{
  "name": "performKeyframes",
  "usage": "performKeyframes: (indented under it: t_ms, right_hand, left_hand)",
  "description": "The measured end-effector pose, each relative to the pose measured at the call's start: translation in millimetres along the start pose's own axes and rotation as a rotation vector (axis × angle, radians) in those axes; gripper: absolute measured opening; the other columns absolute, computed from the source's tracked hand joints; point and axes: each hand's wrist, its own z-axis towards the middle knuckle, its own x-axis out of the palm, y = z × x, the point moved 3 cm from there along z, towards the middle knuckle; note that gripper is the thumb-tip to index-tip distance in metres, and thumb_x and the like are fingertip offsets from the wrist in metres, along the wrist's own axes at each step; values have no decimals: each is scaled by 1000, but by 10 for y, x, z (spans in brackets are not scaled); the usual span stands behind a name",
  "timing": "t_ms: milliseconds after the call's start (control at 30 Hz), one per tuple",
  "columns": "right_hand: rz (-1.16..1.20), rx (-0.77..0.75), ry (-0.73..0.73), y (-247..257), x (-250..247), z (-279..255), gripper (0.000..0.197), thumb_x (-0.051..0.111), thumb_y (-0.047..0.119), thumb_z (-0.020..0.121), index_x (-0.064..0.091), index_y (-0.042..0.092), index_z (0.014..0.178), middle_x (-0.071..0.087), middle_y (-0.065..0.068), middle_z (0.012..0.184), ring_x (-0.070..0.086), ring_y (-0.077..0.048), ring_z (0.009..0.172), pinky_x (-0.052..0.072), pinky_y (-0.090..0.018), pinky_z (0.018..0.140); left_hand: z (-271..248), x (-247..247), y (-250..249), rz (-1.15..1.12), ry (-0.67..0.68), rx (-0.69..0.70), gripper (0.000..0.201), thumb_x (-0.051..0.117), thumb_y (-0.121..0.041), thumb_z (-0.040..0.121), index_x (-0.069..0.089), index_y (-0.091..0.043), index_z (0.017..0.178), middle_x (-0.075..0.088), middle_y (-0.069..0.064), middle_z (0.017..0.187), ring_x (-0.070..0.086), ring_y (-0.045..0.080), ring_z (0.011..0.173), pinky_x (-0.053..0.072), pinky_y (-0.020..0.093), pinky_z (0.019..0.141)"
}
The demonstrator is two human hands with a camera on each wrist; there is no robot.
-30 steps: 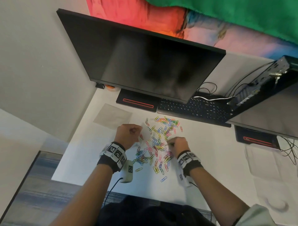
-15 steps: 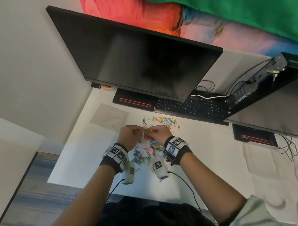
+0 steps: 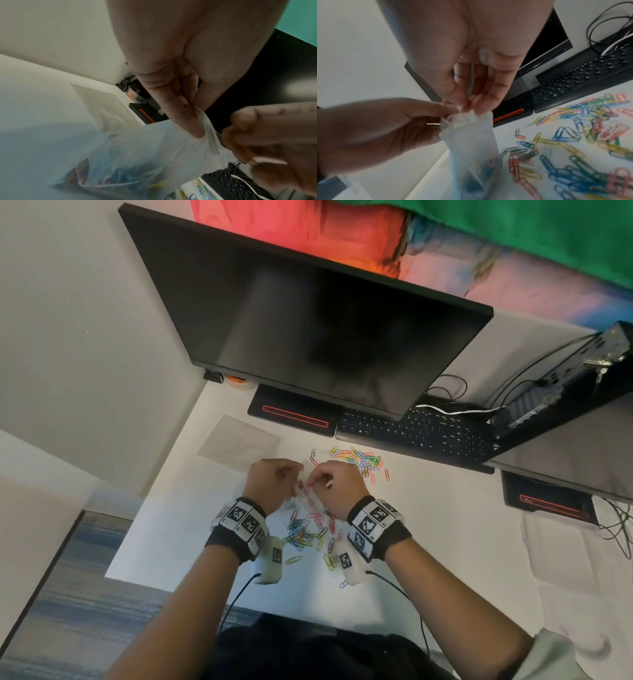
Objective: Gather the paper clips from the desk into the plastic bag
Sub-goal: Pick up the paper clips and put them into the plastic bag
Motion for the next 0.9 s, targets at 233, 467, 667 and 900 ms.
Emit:
performKeyframes:
  t_ms: [233,467,667,900]
  right_hand:
    - [-330,-252,538,-79,581,-383,34,68,31,81,67,18,113,60,-7,124,55,-23,113,47,-39,95]
    - [-785,-612,637,-500,1130,-647,70,61,48,86,34,24,146,17,-16,158,19,-42,143,18,-60,112]
    - [-957,-592,611,-761,954,-775,65,43,23,99,7,22,153,-6,-8,161,-6,-41,146,5,-66,113]
    - [-930,-545,607,-744,733,-671,62,50,-5,86,28,0,145,28,-21,151,25,-38,138,33,-46,112]
  left_hand:
    - [76,-246,-13,10,-49,-19,22,58,-8,93,77,-18,90,69,-6,64,70,16,56,63,41,70]
    - [4,-324,48,-53,-72,-65,17,61,-13,93,75,-21,90,69,-8,70,65,3,50,63,40,67]
    - [-38,-338,128,-72,-85,-84,16,60,-14,94,76,-15,98,69,-1,75,64,4,52,63,34,65]
    - [-69,-258,140,-51,-61,-88,16,62,-21,94,76,-16,100,71,0,79,69,14,57,63,38,64]
